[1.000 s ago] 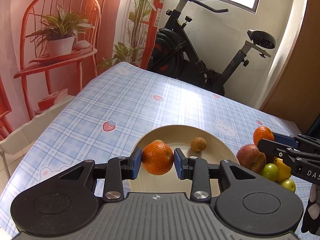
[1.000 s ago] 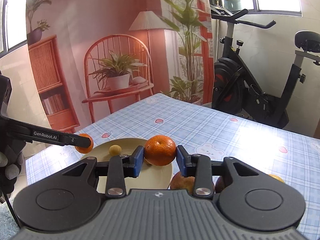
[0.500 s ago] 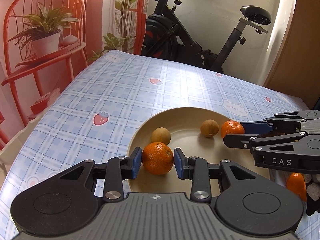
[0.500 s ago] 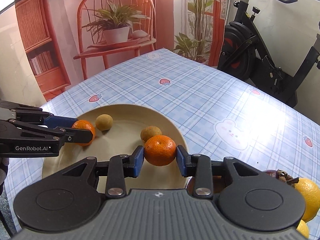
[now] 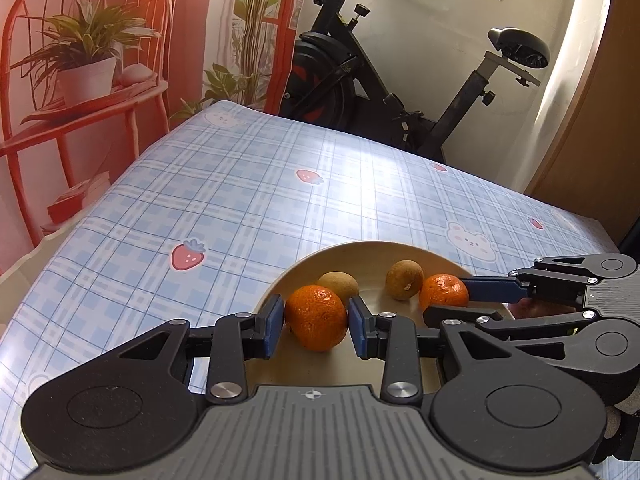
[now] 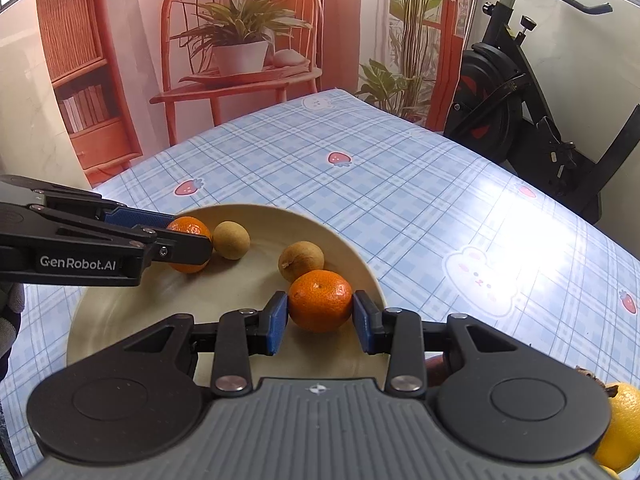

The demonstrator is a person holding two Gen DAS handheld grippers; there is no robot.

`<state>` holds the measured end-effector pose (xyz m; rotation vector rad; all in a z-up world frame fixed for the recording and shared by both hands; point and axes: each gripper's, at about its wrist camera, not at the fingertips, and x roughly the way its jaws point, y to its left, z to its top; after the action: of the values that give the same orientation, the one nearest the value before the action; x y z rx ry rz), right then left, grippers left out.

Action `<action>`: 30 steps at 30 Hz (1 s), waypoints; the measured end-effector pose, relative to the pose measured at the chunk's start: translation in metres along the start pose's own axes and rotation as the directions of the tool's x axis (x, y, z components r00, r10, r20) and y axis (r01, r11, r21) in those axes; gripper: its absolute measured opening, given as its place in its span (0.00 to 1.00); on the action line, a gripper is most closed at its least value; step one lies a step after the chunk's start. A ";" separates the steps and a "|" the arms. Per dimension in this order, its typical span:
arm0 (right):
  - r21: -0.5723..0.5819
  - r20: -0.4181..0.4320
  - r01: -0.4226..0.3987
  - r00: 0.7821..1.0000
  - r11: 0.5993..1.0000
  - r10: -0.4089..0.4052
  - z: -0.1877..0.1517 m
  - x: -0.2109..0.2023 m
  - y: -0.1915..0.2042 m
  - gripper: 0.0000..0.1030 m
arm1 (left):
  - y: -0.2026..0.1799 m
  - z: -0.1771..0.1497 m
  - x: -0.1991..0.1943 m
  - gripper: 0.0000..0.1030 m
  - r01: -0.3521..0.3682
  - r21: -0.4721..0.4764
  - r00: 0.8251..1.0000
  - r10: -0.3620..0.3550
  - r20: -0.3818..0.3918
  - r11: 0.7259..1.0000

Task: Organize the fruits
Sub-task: 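Carry both tangerines over the plate and lower them beside the brown fruits, then open both tools on the plate and withdraw them toward the fruit pile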

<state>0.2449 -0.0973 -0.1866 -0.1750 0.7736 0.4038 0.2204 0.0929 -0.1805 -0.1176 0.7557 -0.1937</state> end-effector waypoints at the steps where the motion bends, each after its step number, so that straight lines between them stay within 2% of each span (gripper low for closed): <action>1: 0.001 0.002 -0.002 1.000 1.000 0.002 0.000 0.001 0.000 0.37 | 0.001 0.002 0.001 0.36 0.005 -0.001 1.000 -0.005 -0.002 1.000; 16: -0.012 0.020 -0.003 1.000 1.000 0.003 0.003 0.005 0.000 0.37 | 0.003 0.013 0.018 0.36 0.060 -0.037 0.997 -0.061 -0.037 0.998; 30: -0.011 0.022 -0.004 1.000 1.000 0.004 0.003 0.004 -0.001 0.38 | 0.006 0.013 0.022 0.38 0.077 -0.030 0.996 -0.078 -0.038 0.997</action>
<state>0.2495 -0.0961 -0.1875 -0.1791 0.7503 0.4130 0.2457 0.0950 -0.1864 -0.1713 0.7936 -0.2598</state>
